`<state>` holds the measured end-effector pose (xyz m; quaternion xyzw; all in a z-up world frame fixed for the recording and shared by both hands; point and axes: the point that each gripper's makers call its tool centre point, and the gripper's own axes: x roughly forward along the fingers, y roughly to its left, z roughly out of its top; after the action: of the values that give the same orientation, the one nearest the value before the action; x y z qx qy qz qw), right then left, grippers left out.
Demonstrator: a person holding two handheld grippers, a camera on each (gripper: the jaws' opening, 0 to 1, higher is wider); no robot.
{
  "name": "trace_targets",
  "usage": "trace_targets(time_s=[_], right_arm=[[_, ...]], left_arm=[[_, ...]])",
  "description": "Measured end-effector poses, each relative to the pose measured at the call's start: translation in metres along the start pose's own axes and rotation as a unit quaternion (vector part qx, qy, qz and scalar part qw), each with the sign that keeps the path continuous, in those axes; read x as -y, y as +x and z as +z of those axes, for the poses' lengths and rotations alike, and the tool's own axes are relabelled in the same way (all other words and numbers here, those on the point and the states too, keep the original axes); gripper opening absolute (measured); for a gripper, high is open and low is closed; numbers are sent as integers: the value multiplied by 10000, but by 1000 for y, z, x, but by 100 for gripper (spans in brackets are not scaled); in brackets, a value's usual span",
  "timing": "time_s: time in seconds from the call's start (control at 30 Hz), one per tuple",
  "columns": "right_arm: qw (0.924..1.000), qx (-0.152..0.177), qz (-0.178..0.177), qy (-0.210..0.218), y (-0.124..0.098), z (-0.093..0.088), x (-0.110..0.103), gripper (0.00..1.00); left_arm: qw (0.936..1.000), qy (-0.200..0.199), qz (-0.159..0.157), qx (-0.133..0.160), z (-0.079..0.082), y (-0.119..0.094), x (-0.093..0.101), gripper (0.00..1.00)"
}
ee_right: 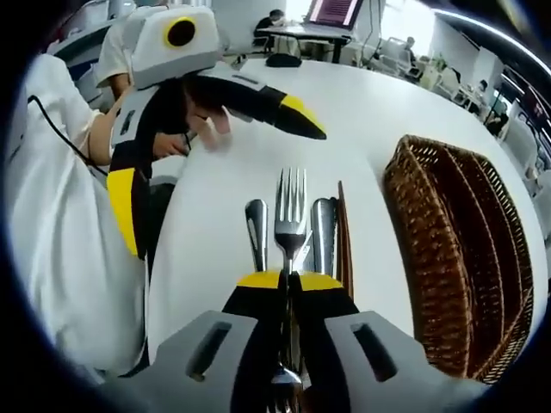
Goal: Arrange the knives, forks, and spoons in their matching storage slots by inserting each utensil handle-first until every utensil is classified and aligned in the correct compartment
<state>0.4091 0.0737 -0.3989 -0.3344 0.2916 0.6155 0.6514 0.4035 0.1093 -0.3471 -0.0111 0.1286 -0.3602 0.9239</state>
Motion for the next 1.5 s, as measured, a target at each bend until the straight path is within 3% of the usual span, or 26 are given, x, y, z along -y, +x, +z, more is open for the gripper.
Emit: trace_targets(time_s=[0.27,0.63,0.9,1.5], right_arm=[[9999,59,-32,135,-2,-1,0,3],[9989,258,-372,144,-19,11,17,2],[9949,707,-707,129,-35,25,33,2],[9845,1297,-1173,128,-62,43,54,2]], left_arm=[[10000,21,-5,-14,2,1,0,98],[10000,-15,7,7,4,3,1,98],[10000,-43,25,-8,4,3,-1,98],[10000,-47,-13,-30,5,9,4,97]])
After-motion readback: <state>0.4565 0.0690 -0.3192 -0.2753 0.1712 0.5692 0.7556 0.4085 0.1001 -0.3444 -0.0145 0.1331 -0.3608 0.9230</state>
